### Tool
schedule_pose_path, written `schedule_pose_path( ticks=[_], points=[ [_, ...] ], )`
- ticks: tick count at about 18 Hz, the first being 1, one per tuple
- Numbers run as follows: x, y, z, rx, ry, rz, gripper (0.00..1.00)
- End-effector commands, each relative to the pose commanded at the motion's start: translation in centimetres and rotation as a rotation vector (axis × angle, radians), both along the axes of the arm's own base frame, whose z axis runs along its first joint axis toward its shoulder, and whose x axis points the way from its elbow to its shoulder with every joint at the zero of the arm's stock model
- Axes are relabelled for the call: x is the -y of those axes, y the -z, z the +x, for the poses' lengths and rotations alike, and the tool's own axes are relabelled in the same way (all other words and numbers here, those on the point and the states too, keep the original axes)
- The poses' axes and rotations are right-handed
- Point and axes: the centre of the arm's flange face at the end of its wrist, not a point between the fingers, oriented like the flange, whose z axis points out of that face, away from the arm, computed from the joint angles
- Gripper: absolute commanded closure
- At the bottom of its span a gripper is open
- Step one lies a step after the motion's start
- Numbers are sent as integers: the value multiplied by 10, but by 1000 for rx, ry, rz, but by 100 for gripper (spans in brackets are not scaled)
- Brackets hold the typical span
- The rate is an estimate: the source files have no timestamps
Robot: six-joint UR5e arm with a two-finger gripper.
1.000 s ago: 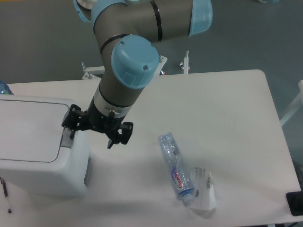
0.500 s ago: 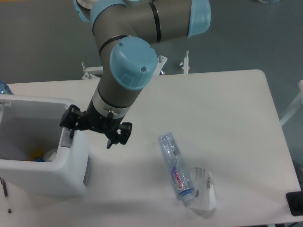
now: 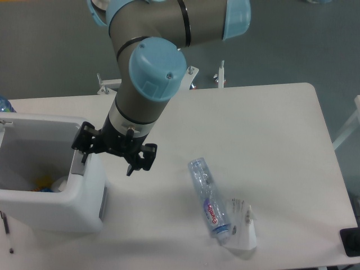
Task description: Open the trash can
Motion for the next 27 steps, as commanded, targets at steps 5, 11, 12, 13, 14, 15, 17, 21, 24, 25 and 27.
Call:
schedule_pose_path(
  ticks=[5,11,12,13,14,15,17,21,24,25,27],
  points=[
    [10,3,-33,-93,50,-20,0],
    [50,44,-113,-144,133,-85,0],
    [52,50,-124,-157,151,-75,0],
    [56,54,-137,-177,161,-67,0],
    [61,57,-149,-202,170,-62,0],
    [62,62,-158,-225,194,-63,0],
    [71,78,-180,-257,235,-89,0],
    [89,93,-218,-307,311,-72,0],
    [101,105,-233,-333,396,-121,0],
    [103,111,-236,-338,413,-151,0],
    [104,114,-238,-349,448,-178,0]
  ],
)
